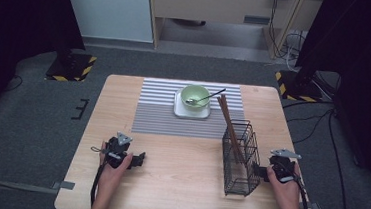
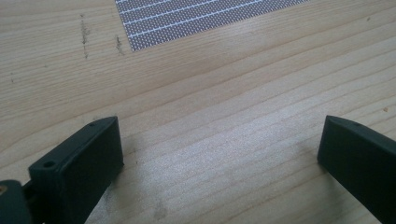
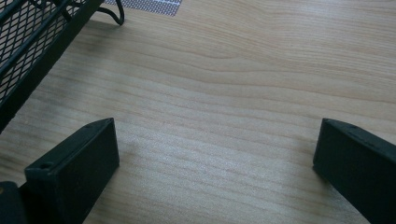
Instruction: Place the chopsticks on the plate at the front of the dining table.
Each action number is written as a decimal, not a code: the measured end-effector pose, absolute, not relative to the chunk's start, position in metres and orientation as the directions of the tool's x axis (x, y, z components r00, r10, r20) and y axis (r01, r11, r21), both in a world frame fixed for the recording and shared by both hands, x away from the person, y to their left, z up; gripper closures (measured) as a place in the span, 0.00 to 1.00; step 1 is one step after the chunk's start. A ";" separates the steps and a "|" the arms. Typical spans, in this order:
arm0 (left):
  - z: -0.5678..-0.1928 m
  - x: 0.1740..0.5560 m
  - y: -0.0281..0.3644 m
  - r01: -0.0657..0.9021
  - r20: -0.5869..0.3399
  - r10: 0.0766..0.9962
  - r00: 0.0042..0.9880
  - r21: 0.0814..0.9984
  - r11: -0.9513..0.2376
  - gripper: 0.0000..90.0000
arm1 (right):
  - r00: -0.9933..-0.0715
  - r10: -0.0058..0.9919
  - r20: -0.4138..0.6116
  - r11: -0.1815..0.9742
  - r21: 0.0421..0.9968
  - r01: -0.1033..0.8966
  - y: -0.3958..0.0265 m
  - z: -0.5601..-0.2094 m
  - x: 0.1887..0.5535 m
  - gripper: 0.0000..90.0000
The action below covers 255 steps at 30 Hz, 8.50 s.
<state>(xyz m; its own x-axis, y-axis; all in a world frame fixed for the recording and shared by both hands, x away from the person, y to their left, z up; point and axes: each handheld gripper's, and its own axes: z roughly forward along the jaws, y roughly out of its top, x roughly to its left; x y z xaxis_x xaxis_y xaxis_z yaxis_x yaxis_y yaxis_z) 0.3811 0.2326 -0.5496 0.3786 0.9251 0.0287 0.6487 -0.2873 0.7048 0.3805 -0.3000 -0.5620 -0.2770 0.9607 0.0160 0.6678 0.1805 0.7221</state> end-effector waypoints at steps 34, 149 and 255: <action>-0.550 0.381 0.233 0.649 0.028 0.925 0.380 0.705 -0.288 0.00 | -0.397 0.916 -0.054 0.325 0.679 0.658 -0.311 -0.460 0.389 0.24; -0.549 0.380 0.230 0.643 0.037 0.924 0.380 0.708 -0.293 0.02 | -0.684 0.712 0.159 0.228 0.868 0.440 -0.204 -0.351 0.464 0.95; -0.443 0.399 0.132 0.357 -0.105 0.746 0.657 0.916 -0.185 0.15 | -0.738 0.618 0.273 -0.023 0.944 0.330 -0.122 -0.330 0.468 0.95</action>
